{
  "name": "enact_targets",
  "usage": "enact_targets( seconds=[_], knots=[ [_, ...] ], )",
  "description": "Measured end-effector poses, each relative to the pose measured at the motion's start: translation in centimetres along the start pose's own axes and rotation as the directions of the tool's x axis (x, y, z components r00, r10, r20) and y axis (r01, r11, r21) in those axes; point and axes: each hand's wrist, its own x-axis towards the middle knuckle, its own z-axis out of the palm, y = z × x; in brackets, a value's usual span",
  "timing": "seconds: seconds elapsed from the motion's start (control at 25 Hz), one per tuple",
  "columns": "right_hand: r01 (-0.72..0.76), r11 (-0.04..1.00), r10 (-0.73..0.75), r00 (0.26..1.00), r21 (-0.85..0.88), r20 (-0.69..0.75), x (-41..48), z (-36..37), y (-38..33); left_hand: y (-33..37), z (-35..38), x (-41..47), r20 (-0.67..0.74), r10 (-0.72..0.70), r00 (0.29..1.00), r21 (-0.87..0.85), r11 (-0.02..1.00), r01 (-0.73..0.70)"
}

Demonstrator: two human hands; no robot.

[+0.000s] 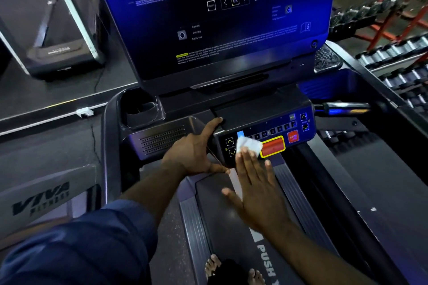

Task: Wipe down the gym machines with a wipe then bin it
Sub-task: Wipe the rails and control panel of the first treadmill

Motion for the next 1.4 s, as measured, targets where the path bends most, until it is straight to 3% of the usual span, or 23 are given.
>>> enact_targets(
  seconds=[0.12,0.32,0.56,0.8,0.96,1.04,1.12,1.2,1.24,1.28,1.32,1.4],
  knots=[
    [-0.126,0.987,0.130,0.991,0.095,-0.040,3.7,-2.0,-0.4,0.0,-0.1,-0.1,0.010,0.015,1.000,-0.006,1.000,-0.015],
    [-0.016,1.000,0.016,1.000,0.012,0.004,-0.6,0.6,0.2,0.1,-0.1,-0.2,0.000,0.008,1.000,-0.003,1.000,-0.008],
    [-0.119,0.985,0.126,0.991,0.127,-0.050,4.6,-1.8,-0.6,0.1,-0.2,-0.1,0.014,0.018,1.000,-0.012,1.000,-0.018],
    [-0.059,0.995,0.058,0.998,0.080,0.020,0.1,0.5,0.2,0.0,0.0,-0.2,-0.016,0.022,1.000,0.011,1.000,-0.022],
    [-0.219,0.934,0.243,0.969,0.281,-0.053,4.5,-1.6,-3.5,-0.3,0.1,0.1,-0.004,0.022,1.000,-0.006,1.000,-0.022],
    [-0.137,0.949,0.146,0.989,0.284,-0.011,4.2,-1.4,-4.4,-0.3,0.1,0.2,-0.016,0.023,1.000,-0.011,1.000,-0.023],
    [0.105,0.991,-0.105,0.994,0.089,-0.002,3.1,-1.0,-2.3,-0.3,0.1,0.1,-0.029,0.042,0.999,-0.002,0.999,-0.042],
    [0.347,0.930,-0.350,0.937,-0.118,-0.007,3.5,-1.7,1.9,-0.3,0.0,0.0,-0.021,0.046,0.999,0.009,0.999,-0.045],
    [0.385,0.906,-0.391,0.921,-0.174,0.005,4.1,-2.3,3.7,-0.2,-0.1,0.0,-0.009,0.041,0.999,0.017,0.999,-0.041],
    [0.336,0.923,-0.347,0.937,-0.187,-0.027,4.9,-2.8,5.2,-0.1,-0.1,0.0,0.003,0.034,0.999,0.026,0.999,-0.034],
    [0.182,0.971,-0.197,0.976,-0.156,-0.090,5.4,-3.1,6.0,0.0,-0.1,-0.2,0.009,0.023,1.000,0.039,0.999,-0.023],
    [-0.232,0.970,0.241,0.957,0.072,-0.163,6.0,-3.2,4.6,0.4,-0.1,-0.4,-0.022,0.010,1.000,0.101,0.995,-0.007]
  ],
)
